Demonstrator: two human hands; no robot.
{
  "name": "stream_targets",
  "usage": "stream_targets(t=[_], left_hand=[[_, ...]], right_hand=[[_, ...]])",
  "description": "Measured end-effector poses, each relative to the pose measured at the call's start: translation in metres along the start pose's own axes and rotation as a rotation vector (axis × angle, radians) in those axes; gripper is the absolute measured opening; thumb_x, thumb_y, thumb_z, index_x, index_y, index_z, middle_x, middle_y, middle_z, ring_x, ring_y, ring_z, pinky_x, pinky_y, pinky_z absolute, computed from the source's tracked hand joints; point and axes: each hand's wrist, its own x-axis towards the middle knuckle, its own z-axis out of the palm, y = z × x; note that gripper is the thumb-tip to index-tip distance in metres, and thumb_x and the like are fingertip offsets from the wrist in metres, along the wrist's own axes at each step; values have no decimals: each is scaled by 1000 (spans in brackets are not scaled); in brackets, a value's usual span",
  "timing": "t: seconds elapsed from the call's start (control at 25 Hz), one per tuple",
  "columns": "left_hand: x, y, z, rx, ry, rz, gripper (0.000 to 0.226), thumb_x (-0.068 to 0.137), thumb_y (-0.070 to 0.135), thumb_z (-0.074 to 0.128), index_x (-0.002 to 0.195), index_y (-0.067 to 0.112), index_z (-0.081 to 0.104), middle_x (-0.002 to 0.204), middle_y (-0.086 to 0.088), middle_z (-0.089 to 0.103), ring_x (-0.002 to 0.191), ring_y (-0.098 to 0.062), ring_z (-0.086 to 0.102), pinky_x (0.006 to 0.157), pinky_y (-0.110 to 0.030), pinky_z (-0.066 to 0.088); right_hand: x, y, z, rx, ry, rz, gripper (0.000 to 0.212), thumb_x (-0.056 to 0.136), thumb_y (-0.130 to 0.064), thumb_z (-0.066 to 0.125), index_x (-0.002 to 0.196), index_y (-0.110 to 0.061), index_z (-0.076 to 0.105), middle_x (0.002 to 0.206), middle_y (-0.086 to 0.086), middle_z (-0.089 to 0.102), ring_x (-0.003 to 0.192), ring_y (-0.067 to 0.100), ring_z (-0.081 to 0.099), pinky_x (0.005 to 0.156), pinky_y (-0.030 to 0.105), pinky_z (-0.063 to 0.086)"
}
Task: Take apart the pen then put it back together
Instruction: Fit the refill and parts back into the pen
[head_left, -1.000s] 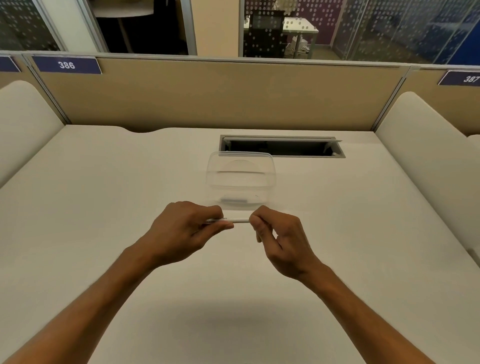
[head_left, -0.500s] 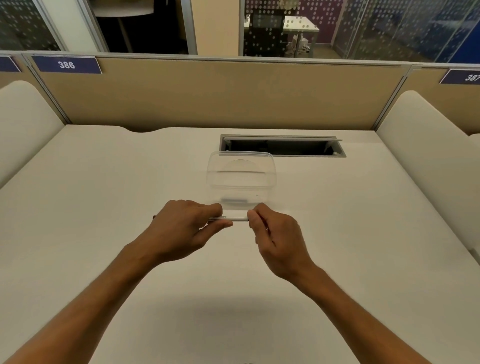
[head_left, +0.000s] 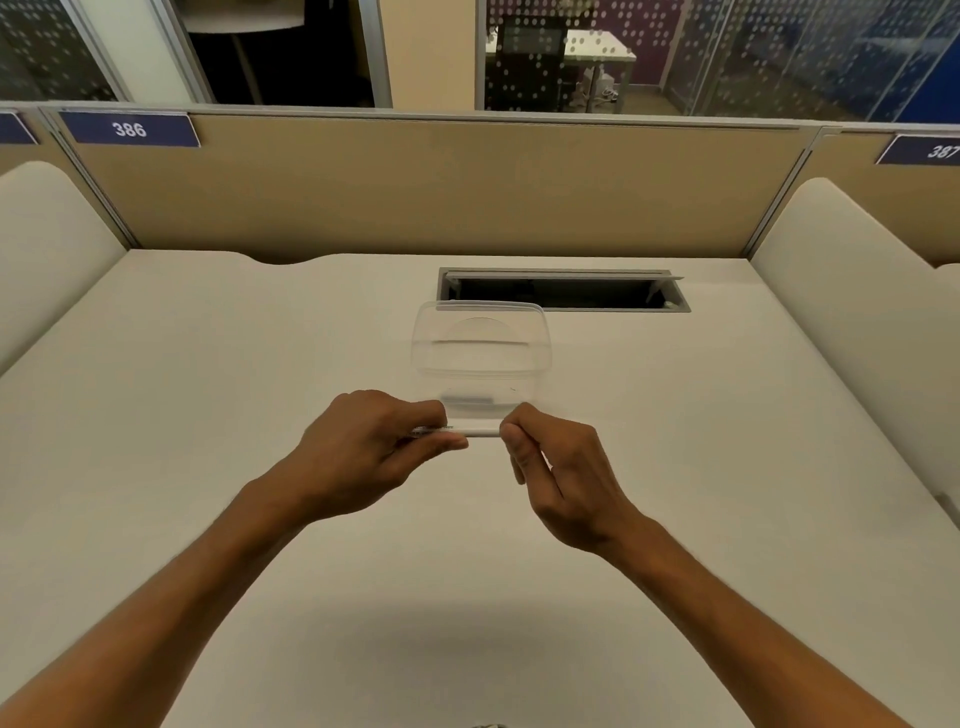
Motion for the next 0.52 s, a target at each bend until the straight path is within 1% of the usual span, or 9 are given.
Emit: stream_targets(t=[0.08, 0.16, 0.24, 0.28, 0.4, 0.52], left_hand=[[1, 3, -2, 86, 42, 33, 46, 88, 59, 39, 77, 21, 63, 47, 9, 44, 42, -15, 41, 41, -31, 36], [2, 6, -3, 181, 76, 84, 44, 90, 55, 40, 73, 20, 61, 49, 11, 44, 40, -16, 40, 39, -22, 27], [3, 10, -5, 265, 88, 126, 41, 91, 48, 41, 71, 18, 59, 49, 9, 48, 37, -18, 37, 41, -17, 19], [3, 11, -5, 298, 92, 143, 41, 92, 46, 41, 70, 17, 59, 49, 7, 51, 35, -19, 37, 41, -17, 19], [3, 12, -3, 375, 104, 185, 41, 94, 43, 40, 71, 14, 59, 51, 3, 54, 34, -22, 40, 36, -23, 27], [2, 10, -3, 441, 88, 233, 41, 96, 41, 39, 73, 14, 60, 53, 1, 55, 36, -20, 42, 34, -23, 31]], right_hand=[[2, -1, 0, 44, -15, 65, 29, 101, -23, 37, 73, -17, 43, 56, 1, 49, 49, 21, 44, 49, 39, 38], [3, -4, -1, 123, -33, 140, 31, 100, -21, 39, 70, -15, 43, 52, -1, 46, 47, 23, 45, 46, 42, 38], [5, -6, -1, 221, -50, 219, 33, 100, -21, 39, 68, -15, 43, 51, -6, 43, 44, 21, 44, 43, 40, 39], [5, -7, -1, 271, -59, 261, 35, 101, -21, 39, 67, -13, 44, 51, -8, 43, 43, 18, 44, 43, 37, 39], [5, -8, -2, 422, -98, 408, 40, 104, -16, 37, 64, -14, 44, 47, -11, 39, 40, 12, 44, 46, 24, 38], [7, -11, -5, 569, -173, 610, 43, 104, -19, 34, 63, -14, 43, 47, -12, 32, 38, 12, 40, 45, 22, 37]])
